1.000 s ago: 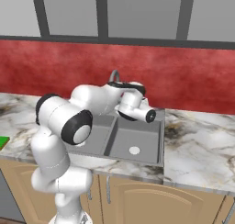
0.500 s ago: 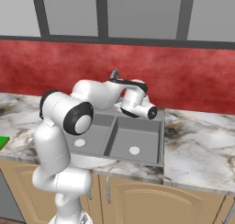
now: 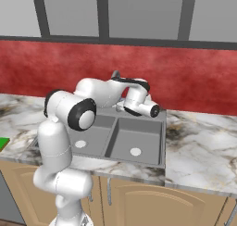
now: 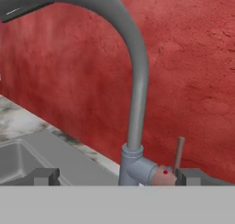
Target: Soak the sponge with water for a few seconds and then drop it inside the sink.
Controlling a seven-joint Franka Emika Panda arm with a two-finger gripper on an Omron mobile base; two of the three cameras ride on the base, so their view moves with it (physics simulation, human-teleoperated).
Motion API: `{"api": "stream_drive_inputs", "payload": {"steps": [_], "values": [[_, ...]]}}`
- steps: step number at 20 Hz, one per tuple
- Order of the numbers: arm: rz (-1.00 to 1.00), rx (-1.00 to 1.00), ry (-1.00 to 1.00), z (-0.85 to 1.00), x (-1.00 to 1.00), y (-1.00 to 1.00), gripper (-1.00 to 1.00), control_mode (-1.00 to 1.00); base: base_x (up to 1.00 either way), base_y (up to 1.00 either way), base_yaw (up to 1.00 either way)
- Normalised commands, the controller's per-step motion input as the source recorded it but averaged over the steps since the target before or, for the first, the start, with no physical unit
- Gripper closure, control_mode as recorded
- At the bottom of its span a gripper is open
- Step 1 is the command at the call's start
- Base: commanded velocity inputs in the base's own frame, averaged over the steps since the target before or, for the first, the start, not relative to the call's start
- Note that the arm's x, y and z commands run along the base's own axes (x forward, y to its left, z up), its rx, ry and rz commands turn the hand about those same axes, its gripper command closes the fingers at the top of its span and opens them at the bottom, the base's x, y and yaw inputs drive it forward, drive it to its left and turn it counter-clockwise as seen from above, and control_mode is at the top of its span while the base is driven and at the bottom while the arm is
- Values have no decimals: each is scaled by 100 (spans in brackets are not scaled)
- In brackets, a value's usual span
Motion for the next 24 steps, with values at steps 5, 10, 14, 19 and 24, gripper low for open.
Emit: {"api": "stream_drive_inputs", "payload": {"steps": [5,10,14,19,24], "values": [[0,0,0,0,26,0,-100,-100,0,0,0],[0,0,0,-1,26,0,-100,-100,0,0,0],[0,0,0,-7,23,0,-100,-100,0,0,0],[0,0,0,-14,18,0,-100,-100,0,0,0],[0,0,0,-18,11,0,-100,-100,0,0,0]]}}
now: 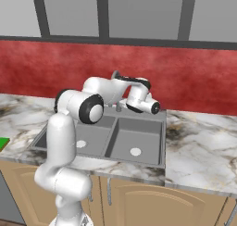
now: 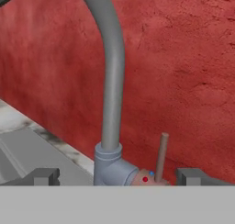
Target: Soak the sponge with water for a few seconds and then drop it inside the sink.
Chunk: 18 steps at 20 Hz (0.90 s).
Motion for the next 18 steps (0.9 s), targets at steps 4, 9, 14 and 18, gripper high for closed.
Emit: {"api": "stream_drive_inputs", "payload": {"steps": [4,9,14,18], "values": [[0,0,0,-13,20,0,-100,-100,0,0,0],[0,0,0,-2,17,0,-100,-100,0,0,0],[-3,0,0,0,19,0,-100,-100,0,0,0],[-4,0,0,-1,23,0,-100,-100,0,0,0]]}}
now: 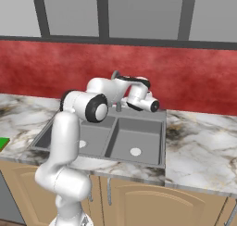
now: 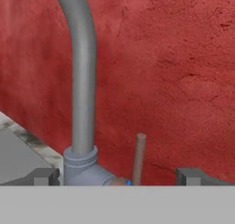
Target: Soak the sponge with water for a few seconds and then drop it inside the sink.
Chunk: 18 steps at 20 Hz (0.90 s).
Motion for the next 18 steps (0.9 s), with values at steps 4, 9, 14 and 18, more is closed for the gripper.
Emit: {"api": "stream_drive_inputs", "payload": {"steps": [4,9,14,18], "values": [[-4,0,0,-10,21,0,-100,-100,0,0,0],[-3,0,0,-15,21,0,-100,-100,0,0,0],[-2,0,0,-19,17,0,-100,-100,0,0,0],[0,0,0,-16,13,0,-100,-100,0,0,0]]}}
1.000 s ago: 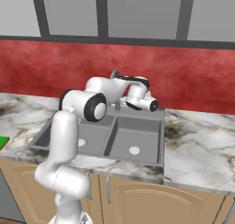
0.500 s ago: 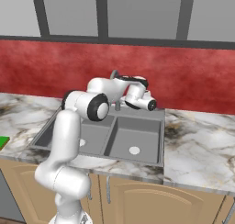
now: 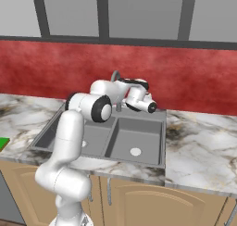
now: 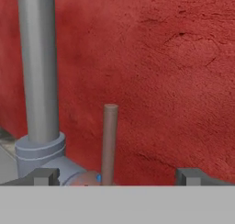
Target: Soak the sponge with water for a few seconds and then drop it inside the sink.
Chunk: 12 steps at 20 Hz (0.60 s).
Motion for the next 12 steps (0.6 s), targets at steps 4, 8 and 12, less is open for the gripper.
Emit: {"api": "stream_drive_inputs", "payload": {"steps": [4,8,12], "values": [[0,0,0,-14,7,0,-100,-100,0,0,0],[0,0,0,-8,4,0,-100,-100,0,0,0],[0,0,0,-7,9,0,-100,-100,0,0,0]]}}
